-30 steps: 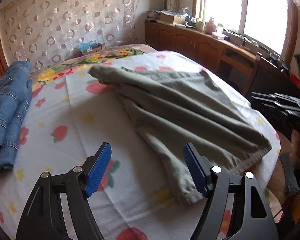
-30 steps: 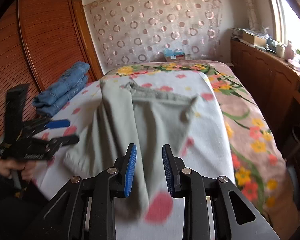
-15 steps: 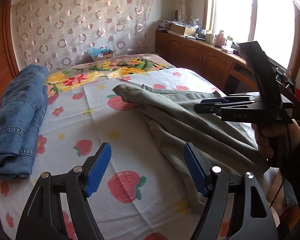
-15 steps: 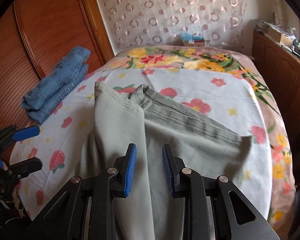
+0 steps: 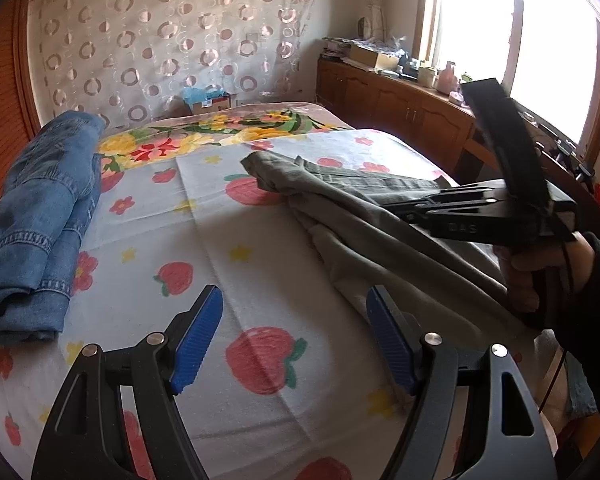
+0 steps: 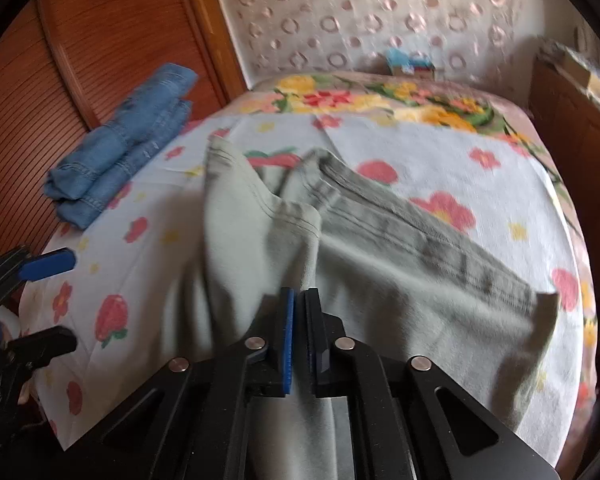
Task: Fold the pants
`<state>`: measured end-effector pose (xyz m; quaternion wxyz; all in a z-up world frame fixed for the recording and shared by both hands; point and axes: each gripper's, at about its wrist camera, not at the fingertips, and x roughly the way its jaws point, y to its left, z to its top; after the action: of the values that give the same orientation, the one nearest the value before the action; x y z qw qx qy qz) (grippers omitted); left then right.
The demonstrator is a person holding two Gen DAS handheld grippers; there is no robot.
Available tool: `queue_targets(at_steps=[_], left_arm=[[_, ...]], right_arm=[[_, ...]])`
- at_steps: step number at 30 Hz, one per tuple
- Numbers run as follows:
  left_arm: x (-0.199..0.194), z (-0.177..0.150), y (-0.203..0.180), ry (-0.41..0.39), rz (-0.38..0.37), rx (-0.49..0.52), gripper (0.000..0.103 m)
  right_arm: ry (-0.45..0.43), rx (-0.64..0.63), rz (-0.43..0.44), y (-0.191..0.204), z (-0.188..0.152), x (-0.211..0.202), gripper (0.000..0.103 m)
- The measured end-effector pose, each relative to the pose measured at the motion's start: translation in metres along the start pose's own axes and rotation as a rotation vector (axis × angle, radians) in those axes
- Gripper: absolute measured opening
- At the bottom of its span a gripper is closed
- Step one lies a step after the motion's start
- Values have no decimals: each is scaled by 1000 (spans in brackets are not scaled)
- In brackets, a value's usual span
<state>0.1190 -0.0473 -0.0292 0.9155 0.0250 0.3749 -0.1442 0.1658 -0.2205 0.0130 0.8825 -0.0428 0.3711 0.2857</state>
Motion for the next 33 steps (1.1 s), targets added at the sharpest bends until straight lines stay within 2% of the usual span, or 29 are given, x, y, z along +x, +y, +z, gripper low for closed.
queue_targets(at_steps=[6,15,19,24,26,28,33], left_arm=[[-8,1,11,-23,12,-28,75],[-15,0,27,-46,33,-55,75],[-15,-3,33,-45,37,-66,75],[-15,-6,36,-43,37,-73,75],[-13,-7,36,-41,34,-71,75],[-12,-8,34,-36,33,-68,75],[-9,-11,29,-25,27,-55,75]], right_arm=[[-76,-46,66,27,-5,-22,2],[-22,-150,137,71,-31,-21,2],[-11,-168,124,70,-36,-23,5],[-52,-186,88,67,-33,-39,11],[-77,-178,71,64,-31,-46,24],[-94,-159,43,60,-27,-48,28],[-71,-135,4,53,-18,-27,28]])
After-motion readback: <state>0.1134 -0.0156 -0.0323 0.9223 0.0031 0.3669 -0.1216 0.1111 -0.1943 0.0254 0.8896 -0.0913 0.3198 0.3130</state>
